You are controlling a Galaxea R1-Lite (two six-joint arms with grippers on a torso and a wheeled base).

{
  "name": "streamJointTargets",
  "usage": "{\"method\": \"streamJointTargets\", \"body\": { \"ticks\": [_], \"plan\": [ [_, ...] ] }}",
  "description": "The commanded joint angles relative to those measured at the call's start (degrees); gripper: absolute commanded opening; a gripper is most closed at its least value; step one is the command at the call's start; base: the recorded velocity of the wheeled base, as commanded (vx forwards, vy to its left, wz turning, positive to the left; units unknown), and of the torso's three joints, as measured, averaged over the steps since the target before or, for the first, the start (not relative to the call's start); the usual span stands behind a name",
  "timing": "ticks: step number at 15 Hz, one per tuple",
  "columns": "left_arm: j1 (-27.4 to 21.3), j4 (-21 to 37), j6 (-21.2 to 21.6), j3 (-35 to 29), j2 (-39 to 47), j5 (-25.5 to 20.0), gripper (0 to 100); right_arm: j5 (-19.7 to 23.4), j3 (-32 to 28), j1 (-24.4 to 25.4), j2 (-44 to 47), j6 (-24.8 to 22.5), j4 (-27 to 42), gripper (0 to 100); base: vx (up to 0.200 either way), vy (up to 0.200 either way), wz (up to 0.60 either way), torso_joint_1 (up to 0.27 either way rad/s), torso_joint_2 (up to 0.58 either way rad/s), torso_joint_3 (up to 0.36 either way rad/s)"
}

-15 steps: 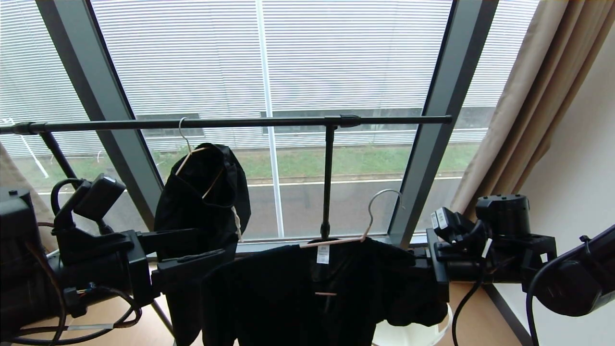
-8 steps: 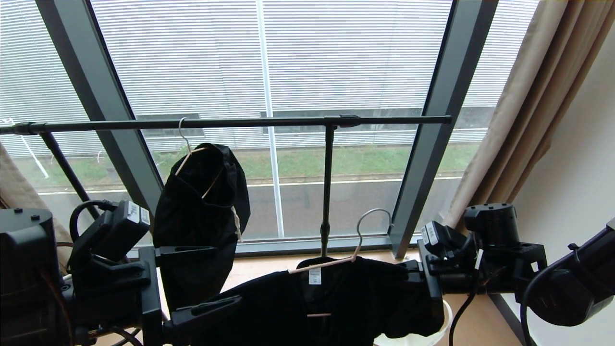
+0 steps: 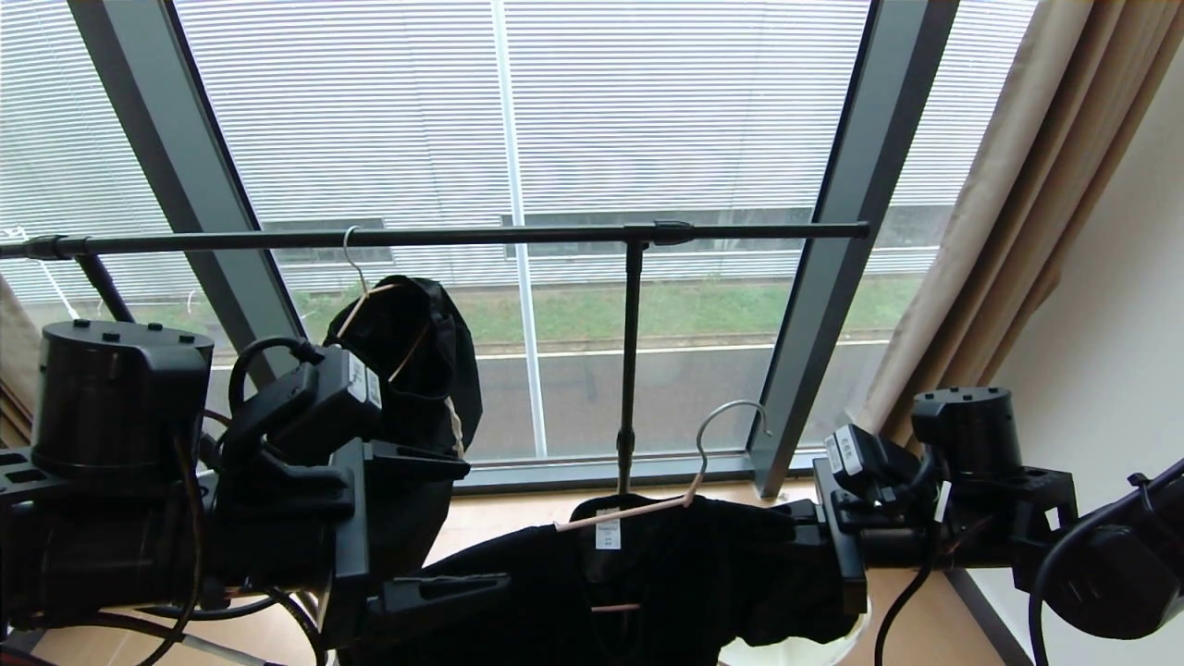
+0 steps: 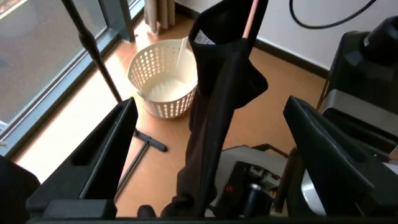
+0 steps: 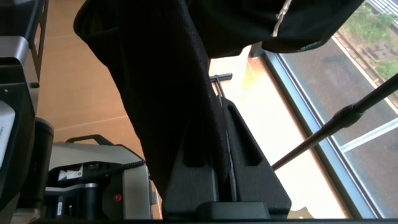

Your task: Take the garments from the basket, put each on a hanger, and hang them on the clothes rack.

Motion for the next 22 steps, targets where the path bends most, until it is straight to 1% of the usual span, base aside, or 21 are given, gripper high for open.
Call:
{"method": "streamJointTargets", "body": {
  "ticks": [1, 4, 8, 18, 19, 22],
  "plan": [
    [-1.43, 0.11, 0.25, -1.92, 1.92, 0.02, 100, 0.05, 0.14, 0.79, -0.48, -0.38, -0.03, 0, 0.000, 0.000, 0.00, 0.000, 0.00, 0.000],
    [-3.10, 0.11, 1.84, -2.19, 4.20, 0.02, 100, -0.57, 0.23, 1.14, -0.57, -0.56, -0.11, 0, 0.000, 0.000, 0.00, 0.000, 0.00, 0.000],
    [-4.50, 0.11, 1.75, -1.92, 5.61, 0.02, 100, -0.75, 0.23, 1.67, -0.57, -0.56, -0.20, 0, 0.000, 0.000, 0.00, 0.000, 0.00, 0.000],
    [-5.56, 0.20, 1.75, -1.57, 7.46, 0.72, 100, -0.75, 0.76, 1.76, -4.00, -0.47, -0.20, 0, 0.000, 0.000, 0.00, 0.000, 0.00, 0.000],
    [-5.56, 0.20, 1.75, -1.57, 7.46, 0.72, 0, -0.75, 0.76, 1.76, -3.91, -0.47, -0.20, 0, 0.000, 0.000, 0.00, 0.000, 0.00, 0.000],
    [-5.65, 0.11, 1.84, -1.57, 7.28, 0.72, 0, -0.83, 0.76, 1.76, -3.91, -0.47, -0.20, 0, 0.000, 0.000, 0.00, 0.000, 0.00, 0.000]
  ]
}}
